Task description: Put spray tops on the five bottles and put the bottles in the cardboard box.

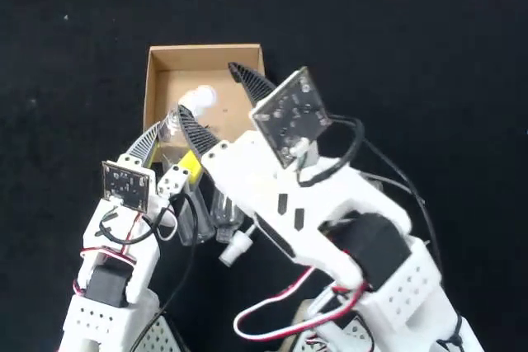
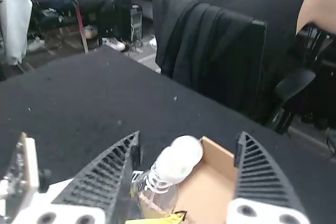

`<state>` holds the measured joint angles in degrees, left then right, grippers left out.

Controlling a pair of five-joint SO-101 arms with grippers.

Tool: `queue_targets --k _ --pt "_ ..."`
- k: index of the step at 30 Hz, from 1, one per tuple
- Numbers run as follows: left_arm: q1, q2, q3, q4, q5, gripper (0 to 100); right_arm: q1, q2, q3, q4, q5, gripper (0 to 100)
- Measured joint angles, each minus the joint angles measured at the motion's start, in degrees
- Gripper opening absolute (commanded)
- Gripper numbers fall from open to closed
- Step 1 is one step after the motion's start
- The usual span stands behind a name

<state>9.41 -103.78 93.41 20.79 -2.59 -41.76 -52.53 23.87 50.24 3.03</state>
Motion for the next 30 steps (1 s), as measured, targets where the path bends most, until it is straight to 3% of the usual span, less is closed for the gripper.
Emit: queue_targets --k 4,9,14,21,27,30 --pt "0.00 0.00 0.00 0.00 0.00 3 1.85 0.00 -5.45 3.43 0.18 8.7" --pt "0.00 0.00 0.00 0.00 0.00 3 13.45 -0.09 -6.42 6.33 0.09 7.8" --pt "-0.09 0.00 0.26 -4.75 0.00 3 21.54 -0.09 3.25 5.45 0.00 7.8" --pt "-7.47 0.35 2.29 -24.62 0.00 3 23.03 0.00 24.53 -6.33 -3.69 7.8" --pt "-9.41 8.53 1.32 -26.99 0.00 3 23.12 0.00 39.65 -22.07 -9.76 7.8" --pt "-9.41 16.18 -3.87 -26.99 0.00 3 23.12 0.00 41.93 -24.26 -10.02 7.8"
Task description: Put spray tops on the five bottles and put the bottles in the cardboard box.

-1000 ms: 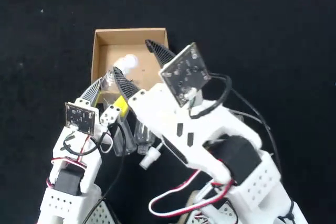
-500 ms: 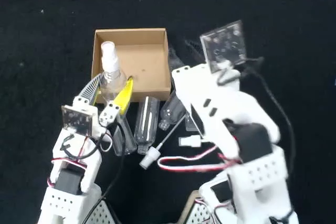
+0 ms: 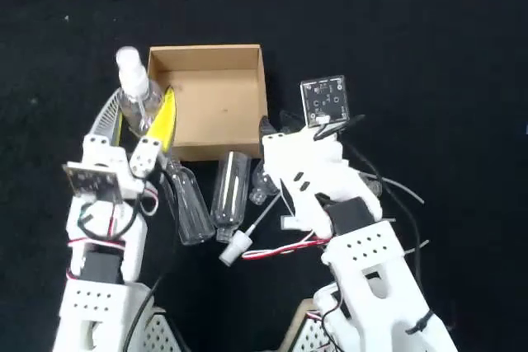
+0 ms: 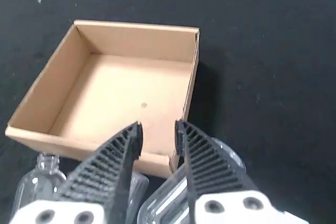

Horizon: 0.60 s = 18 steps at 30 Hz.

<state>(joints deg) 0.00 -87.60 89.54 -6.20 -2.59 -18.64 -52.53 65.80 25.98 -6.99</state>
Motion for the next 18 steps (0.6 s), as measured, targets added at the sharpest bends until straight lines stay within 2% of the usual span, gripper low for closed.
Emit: queue_targets --k 12,15,18 --pt "0.00 42.20 -26.46 -0.09 0.00 3 0.00 0.00 3.69 -1.05 -0.09 7.8" --pt "0.00 51.34 -29.80 -3.69 0.00 3 0.00 0.00 3.69 -1.23 -0.09 7.8" --pt "0.00 59.43 -30.95 -11.16 0.00 3 0.00 0.00 3.69 -1.23 -0.09 7.8"
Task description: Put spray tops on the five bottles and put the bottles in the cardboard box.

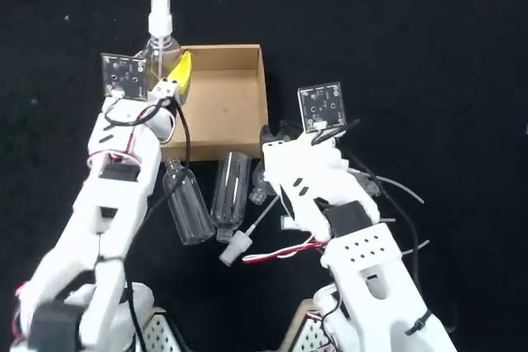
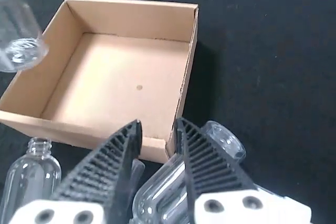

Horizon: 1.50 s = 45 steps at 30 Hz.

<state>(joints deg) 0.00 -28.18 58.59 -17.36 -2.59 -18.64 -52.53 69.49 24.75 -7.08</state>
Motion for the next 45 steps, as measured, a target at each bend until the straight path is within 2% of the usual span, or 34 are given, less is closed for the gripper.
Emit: queue_targets --k 8,14,32,45 --pt "0.09 19.60 -0.26 -26.37 0.00 3 0.00 0.00 0.62 0.00 0.00 7.8" --pt "0.09 32.44 -4.66 -39.82 0.00 3 0.00 0.00 0.62 0.00 0.00 7.8" --pt "0.09 54.95 -20.57 -42.37 0.00 3 0.00 0.00 0.62 0.00 0.00 7.8" --pt "-2.46 62.15 -27.78 -42.37 0.00 3 0.00 0.00 0.62 0.00 0.00 7.8"
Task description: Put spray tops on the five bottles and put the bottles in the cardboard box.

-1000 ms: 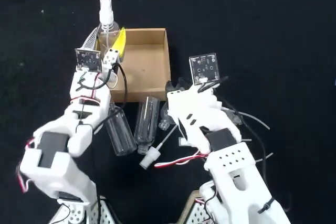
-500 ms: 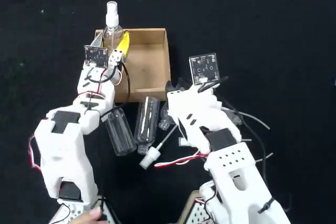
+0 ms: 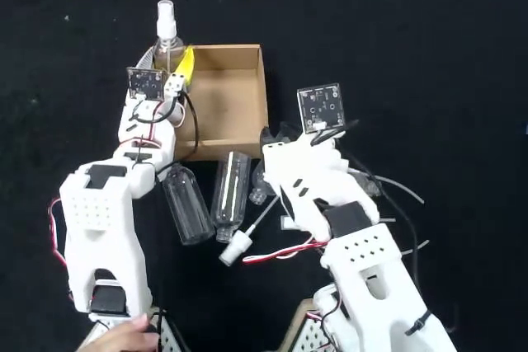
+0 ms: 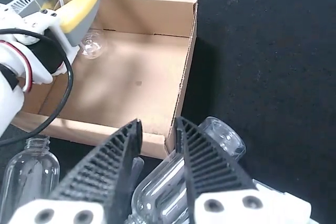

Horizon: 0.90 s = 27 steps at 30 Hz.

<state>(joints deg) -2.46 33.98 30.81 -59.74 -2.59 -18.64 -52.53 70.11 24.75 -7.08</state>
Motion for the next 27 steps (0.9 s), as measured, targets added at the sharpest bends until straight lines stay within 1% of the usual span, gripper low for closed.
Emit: queue_targets --k 7,9,12,14,27 --pt "-0.35 0.70 -0.18 0.00 0.00 3 0.00 0.00 0.00 0.00 0.00 7.8" --pt "-0.35 0.70 -0.18 0.70 0.00 8 0.00 0.00 0.00 0.00 0.00 7.8" --pt "-0.35 0.70 -1.58 4.31 0.00 18 0.00 0.00 0.00 0.00 0.00 7.8" --pt "-0.35 0.62 -2.55 6.07 0.18 22 0.00 0.00 0.00 0.00 0.00 7.8" --pt "-0.70 0.62 -2.64 7.12 0.00 23 0.00 0.00 0.00 0.00 0.00 7.8"
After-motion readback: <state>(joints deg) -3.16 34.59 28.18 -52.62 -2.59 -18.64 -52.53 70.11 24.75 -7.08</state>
